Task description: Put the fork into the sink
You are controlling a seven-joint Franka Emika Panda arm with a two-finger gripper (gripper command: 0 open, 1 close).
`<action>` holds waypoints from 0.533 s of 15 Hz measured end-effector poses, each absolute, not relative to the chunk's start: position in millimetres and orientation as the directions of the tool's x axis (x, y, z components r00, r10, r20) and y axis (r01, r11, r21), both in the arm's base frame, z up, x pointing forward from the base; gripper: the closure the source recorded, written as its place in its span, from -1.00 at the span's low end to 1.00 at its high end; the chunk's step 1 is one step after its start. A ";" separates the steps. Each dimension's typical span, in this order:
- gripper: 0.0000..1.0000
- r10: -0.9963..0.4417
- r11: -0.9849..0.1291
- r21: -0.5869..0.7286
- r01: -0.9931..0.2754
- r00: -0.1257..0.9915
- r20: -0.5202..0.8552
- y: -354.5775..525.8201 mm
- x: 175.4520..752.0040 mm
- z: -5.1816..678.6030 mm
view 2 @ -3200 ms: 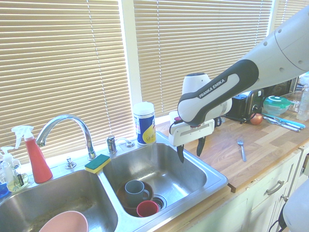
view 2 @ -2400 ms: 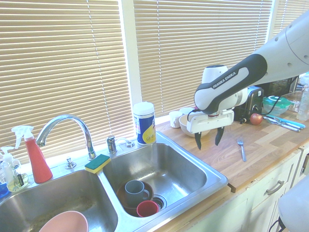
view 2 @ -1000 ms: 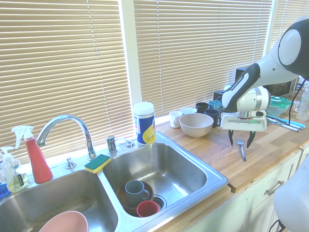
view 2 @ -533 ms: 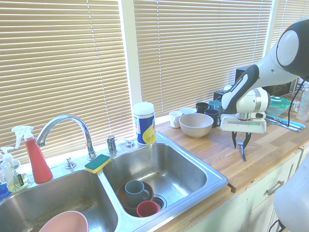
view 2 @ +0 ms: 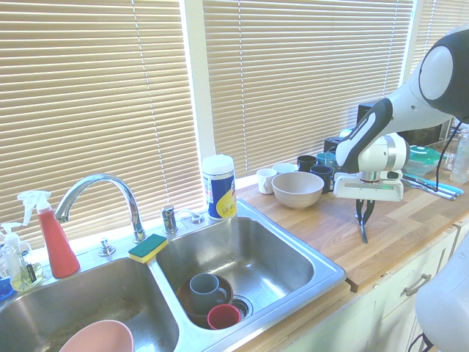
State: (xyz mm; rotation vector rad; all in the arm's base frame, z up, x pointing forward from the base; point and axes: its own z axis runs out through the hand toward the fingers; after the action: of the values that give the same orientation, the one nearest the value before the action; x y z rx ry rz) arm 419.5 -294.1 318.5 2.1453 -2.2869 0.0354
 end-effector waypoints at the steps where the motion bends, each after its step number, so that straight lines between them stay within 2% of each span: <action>1: 1.00 -0.997 0.069 -0.025 -0.997 -0.070 0.025 -297.4 419.8 322.6; 5: 1.00 -0.996 0.066 -0.116 -0.991 -0.073 0.055 -306.3 424.3 388.1; 8: 1.00 -0.994 -0.075 -0.168 -0.983 0.059 0.097 -255.4 443.9 464.5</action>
State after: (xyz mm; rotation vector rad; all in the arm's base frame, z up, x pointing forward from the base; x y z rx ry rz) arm 443.9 -255.4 464.5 2.3262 -2.1741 0.2983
